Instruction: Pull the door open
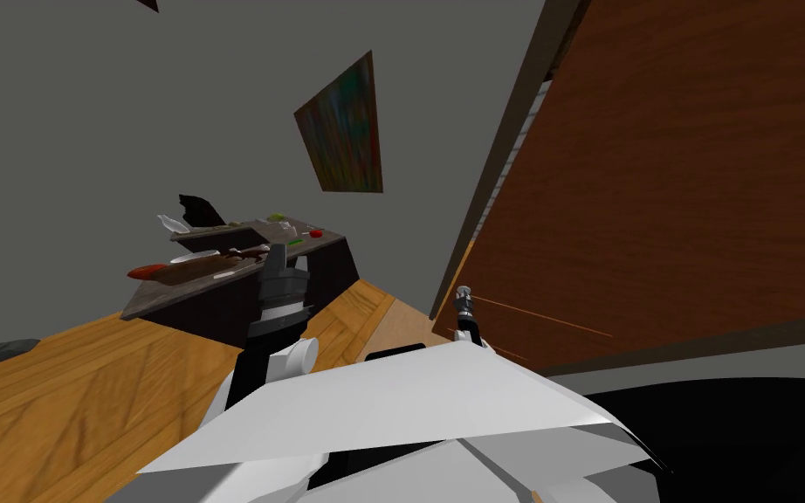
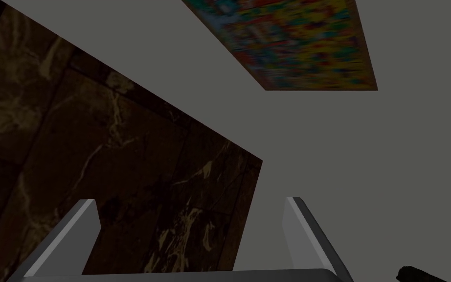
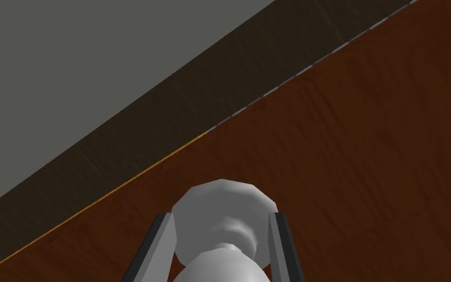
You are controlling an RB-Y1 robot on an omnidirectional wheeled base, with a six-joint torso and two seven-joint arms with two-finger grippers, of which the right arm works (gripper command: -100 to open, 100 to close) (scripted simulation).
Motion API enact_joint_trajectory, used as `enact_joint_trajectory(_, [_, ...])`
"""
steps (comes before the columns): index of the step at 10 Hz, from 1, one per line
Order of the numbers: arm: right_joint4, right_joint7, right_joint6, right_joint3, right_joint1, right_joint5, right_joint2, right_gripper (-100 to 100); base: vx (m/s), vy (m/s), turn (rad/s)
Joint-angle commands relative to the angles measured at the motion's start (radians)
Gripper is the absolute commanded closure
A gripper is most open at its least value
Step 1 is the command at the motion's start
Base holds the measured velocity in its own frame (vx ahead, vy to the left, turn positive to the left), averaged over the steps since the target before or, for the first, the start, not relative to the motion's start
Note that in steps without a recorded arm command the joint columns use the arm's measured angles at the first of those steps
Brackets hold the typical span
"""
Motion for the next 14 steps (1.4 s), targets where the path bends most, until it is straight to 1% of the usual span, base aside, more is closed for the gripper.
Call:
enact_joint_trajectory(1, [0.017,-0.05,0.005,0.001,0.002,-0.007,0.0,100,-0.034,-0.005,0.024])
enact_joint_trajectory(2, [0.025,-0.081,0.005,0.004,-0.005,-0.011,-0.002,100,-0.053,-0.011,0.029])
enact_joint_trajectory(3, [0.025,-0.099,0.005,0.004,-0.005,-0.011,-0.002,100,-0.047,-0.002,0.015])
enact_joint_trajectory(5, [0.039,-0.164,0.004,0.008,-0.02,-0.02,-0.006,100,-0.037,0.001,0.017])
enact_joint_trajectory(6, [0.039,-0.181,0.004,0.008,-0.02,-0.02,-0.006,100,-0.039,-0.002,0.016])
enact_joint_trajectory(10, [0.039,-0.181,0.004,0.008,-0.02,-0.02,-0.006,100,-0.006,0.001,-0.002])
enact_joint_trajectory(11, [0.046,-0.222,0.004,0.01,-0.027,-0.024,-0.008,100,-0.018,-0.002,0.017])
enact_joint_trajectory(12, [0.052,-0.249,0.004,0.013,-0.034,-0.028,-0.009,100,-0.042,-0.004,0.029])
enact_joint_trajectory(13, [0.052,-0.263,0.004,0.013,-0.034,-0.028,-0.009,100,-0.038,-0.003,0.015])
enact_joint_trajectory(14, [0.059,-0.302,0.004,0.015,-0.041,-0.032,-0.011,100,-0.04,-0.006,0.014])
